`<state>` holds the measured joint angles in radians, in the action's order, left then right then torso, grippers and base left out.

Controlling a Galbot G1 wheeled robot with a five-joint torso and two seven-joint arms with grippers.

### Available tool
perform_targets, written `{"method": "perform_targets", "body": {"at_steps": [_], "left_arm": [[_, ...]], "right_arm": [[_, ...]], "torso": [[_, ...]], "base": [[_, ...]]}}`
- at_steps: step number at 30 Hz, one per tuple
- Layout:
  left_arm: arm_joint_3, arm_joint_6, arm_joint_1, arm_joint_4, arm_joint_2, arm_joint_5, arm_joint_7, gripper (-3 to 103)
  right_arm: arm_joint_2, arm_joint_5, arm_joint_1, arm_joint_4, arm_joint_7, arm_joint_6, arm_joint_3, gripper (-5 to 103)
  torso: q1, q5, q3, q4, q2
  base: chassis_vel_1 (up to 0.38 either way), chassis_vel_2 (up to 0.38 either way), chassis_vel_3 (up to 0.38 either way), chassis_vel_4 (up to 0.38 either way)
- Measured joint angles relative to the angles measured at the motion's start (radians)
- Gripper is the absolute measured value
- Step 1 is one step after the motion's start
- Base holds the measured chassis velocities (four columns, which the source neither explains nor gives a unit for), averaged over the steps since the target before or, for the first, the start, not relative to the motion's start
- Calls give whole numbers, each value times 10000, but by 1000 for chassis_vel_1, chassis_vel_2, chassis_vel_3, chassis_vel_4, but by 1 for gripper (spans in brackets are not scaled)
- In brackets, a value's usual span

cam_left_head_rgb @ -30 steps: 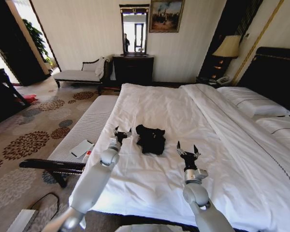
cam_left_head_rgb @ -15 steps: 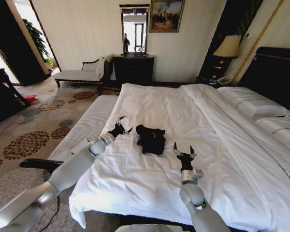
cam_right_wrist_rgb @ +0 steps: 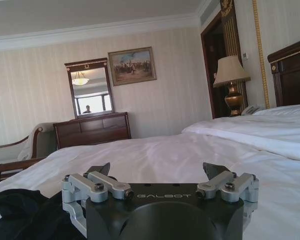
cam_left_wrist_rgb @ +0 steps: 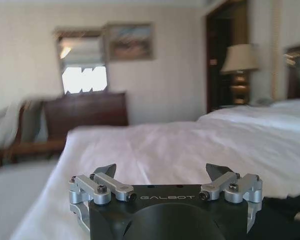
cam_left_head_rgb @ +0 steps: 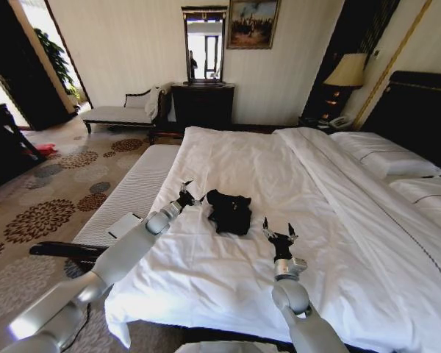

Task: Fold the clothes on the bed.

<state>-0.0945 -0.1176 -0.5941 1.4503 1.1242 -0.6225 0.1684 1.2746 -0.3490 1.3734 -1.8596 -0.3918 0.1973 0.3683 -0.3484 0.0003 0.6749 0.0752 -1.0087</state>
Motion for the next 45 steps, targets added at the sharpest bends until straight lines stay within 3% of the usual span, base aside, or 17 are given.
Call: {"method": "perform_targets", "body": {"at_steps": [3, 4, 8, 12, 20, 24, 25, 26, 27, 29, 31, 32, 33, 36, 39, 42, 45], "left_arm": [[1097, -1019, -1126, 839, 1227, -2455, 1370, 100], [1097, -1019, -1126, 839, 1227, -2455, 1370, 100], [1858, -1429, -1916, 916, 2881, -3960, 2053, 100], [2265, -1474, -1938, 267, 3760, -4389, 2205, 100], [2378, -1446, -1577, -415, 4178, -4336, 2236, 100], [2145, -1434, -1550, -322, 4010, -3605, 2069, 100], [2037, -1376, -1549, -295, 3881, -3029, 1886, 100], [1755, -1082, -1490, -379, 3471, -1217, 1289, 100], [1755, -1082, -1490, -379, 3471, -1217, 1289, 100], [1444, -252, -1245, -771, 2867, 1075, 241, 100], [801, 1475, -551, -1408, 1578, 4349, -1168, 100], [502, 2189, -199, -1587, 1046, 5385, -1650, 100], [502, 2189, -199, -1587, 1046, 5385, -1650, 100], [-596, 3133, 762, -1799, 23, 6303, -2394, 100], [-1257, 3593, 1425, -1930, -335, 6314, -2867, 100], [-2057, 4205, 2402, -2217, -740, 6187, -3975, 100], [-2407, 4460, 2782, -2394, -921, 6104, -4689, 100]], "right_arm": [[-11, -10, -134, 145, 1, 23, -142, 100], [-11, -10, -134, 145, 1, 23, -142, 100], [-36, -16, -334, 330, 1, 26, -355, 100], [-21, -21, -415, 404, 0, 27, -467, 100], [-13, -46, -377, 448, -2, 67, -421, 100], [-52, -76, -362, 483, -3, 110, -311, 100], [-63, -85, -358, 492, -3, 118, -285, 100], [-80, -97, -348, 503, -3, 135, -246, 100], [-80, -97, -348, 503, -3, 135, -246, 100], [-96, -99, -332, 517, -3, 150, -227, 100], [-103, -95, -324, 524, -2, 154, -237, 100], [-103, -93, -327, 525, -1, 153, -252, 100], [-103, -93, -327, 525, -1, 153, -252, 100], [-73, -72, -364, 529, -1, 146, -287, 100], [-26, -51, -370, 539, -1, 135, -309, 100], [30, -19, -347, 552, -1, 124, -327, 100], [39, -11, -327, 567, -1, 123, -321, 100]], "torso": [[0, 1, 0, -1, 0], [0, 1, 0, -1, 0], [0, -2, 0, 3, 0], [1, 1, 0, 2, 0], [0, -1, 1, 0, 0], [0, -3, 1, 2, 0], [0, -3, 1, 3, 0], [0, -4, 1, 2, 0], [0, -4, 1, 2, 0], [0, -6, 2, 1, 1], [0, -7, 3, 0, 1], [-1, -3, 3, -3, 1], [-1, -3, 3, -3, 1], [-1, -7, 3, -7, 1], [0, -7, 3, 1, 0], [0, -3, 2, 5, 0], [-1, -3, 2, 4, 0]], "base": [[0, 0, 0, 0], [0, 0, 0, 0], [0, 0, 0, 0], [0, 0, 0, 0], [0, 0, 0, 0], [0, 0, 0, 0], [0, 0, 0, 0], [0, 0, 0, 0], [0, 0, 0, 0], [0, 0, 0, 0], [0, 0, 0, 0], [0, 0, 0, 0], [0, 0, 0, 0], [0, 0, 0, 0], [0, 0, 0, 0], [0, 0, 0, 0], [0, 0, 0, 0]]}}
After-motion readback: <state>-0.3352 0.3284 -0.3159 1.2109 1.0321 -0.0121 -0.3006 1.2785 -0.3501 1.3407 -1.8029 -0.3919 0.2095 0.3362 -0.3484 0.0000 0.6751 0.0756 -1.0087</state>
